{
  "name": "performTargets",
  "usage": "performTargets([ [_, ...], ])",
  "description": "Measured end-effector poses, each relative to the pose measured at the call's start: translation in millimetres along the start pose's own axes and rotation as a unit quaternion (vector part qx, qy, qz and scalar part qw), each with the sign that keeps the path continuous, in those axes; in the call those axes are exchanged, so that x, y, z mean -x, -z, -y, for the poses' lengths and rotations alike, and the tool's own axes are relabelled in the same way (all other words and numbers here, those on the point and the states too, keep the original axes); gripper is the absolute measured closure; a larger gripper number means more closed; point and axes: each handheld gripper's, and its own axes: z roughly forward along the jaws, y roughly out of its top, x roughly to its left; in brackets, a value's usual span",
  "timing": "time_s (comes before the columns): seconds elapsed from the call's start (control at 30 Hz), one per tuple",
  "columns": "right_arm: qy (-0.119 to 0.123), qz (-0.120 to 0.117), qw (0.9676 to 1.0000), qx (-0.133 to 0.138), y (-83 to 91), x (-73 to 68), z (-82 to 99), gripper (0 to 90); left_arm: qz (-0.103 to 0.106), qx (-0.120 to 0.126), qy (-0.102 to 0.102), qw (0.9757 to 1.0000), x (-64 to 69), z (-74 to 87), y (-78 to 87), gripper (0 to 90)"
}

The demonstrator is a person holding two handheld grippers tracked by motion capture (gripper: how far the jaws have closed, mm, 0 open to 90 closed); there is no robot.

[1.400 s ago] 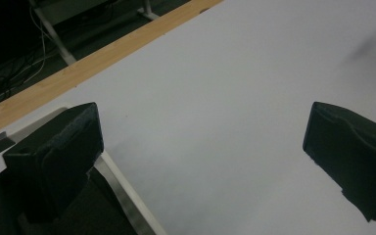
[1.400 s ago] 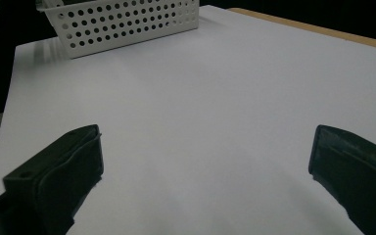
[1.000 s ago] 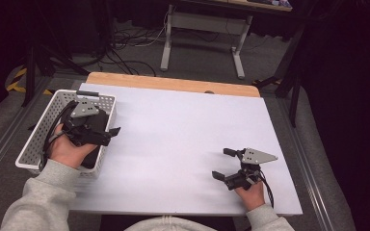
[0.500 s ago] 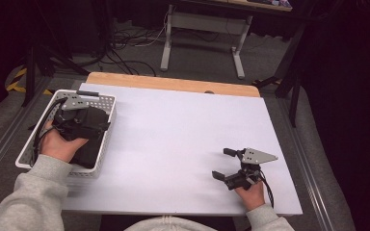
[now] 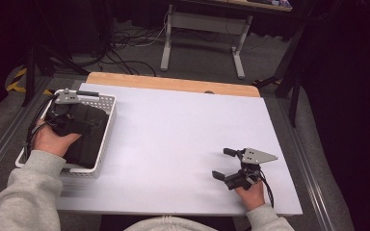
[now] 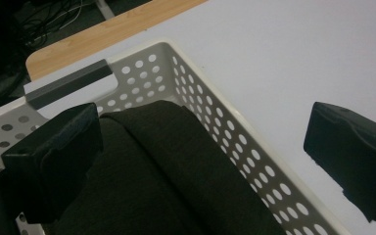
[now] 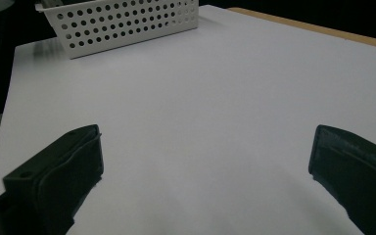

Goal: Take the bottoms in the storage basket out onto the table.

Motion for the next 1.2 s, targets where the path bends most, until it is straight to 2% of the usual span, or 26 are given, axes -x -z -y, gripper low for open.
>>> performTargets([
  [0.33, 0.000, 0.000, 1.0000, 0.000, -0.1, -0.1, 0.0, 0.7, -0.011, -0.020, 0.020, 0.9995, -16.2, 6.4, -7.2, 1.8],
  [0.63, 0.001, -0.001, 1.0000, 0.000, -0.1, -0.2, 0.0, 0.7, -0.017, -0.049, 0.041, 0.9978, -26.8, 10.4, -12.2, 0.4],
  [0.83, 0.001, -0.003, 1.0000, 0.000, -0.5, -0.3, 0.0, 0.7, -0.020, -0.084, 0.056, 0.9947, -33.3, 13.6, -17.5, 0.0],
  [0.97, 0.001, -0.003, 1.0000, -0.001, -0.6, -0.3, 0.0, 0.7, -0.031, -0.103, 0.063, 0.9922, -37.3, 15.4, -23.3, 0.0],
  [1.13, 0.001, -0.004, 1.0000, -0.002, -0.9, -0.3, 0.1, 0.7, -0.026, -0.129, 0.072, 0.9887, -40.4, 17.2, -32.4, 0.3],
  [1.17, 0.001, -0.004, 1.0000, -0.002, -1.0, -0.4, 0.1, 0.7, -0.025, -0.140, 0.074, 0.9871, -41.1, 17.9, -36.3, 0.3],
  [1.2, 0.001, -0.004, 1.0000, -0.002, -1.0, -0.4, 0.1, 0.7, -0.025, -0.140, 0.074, 0.9871, -41.1, 17.9, -36.3, 0.2],
])
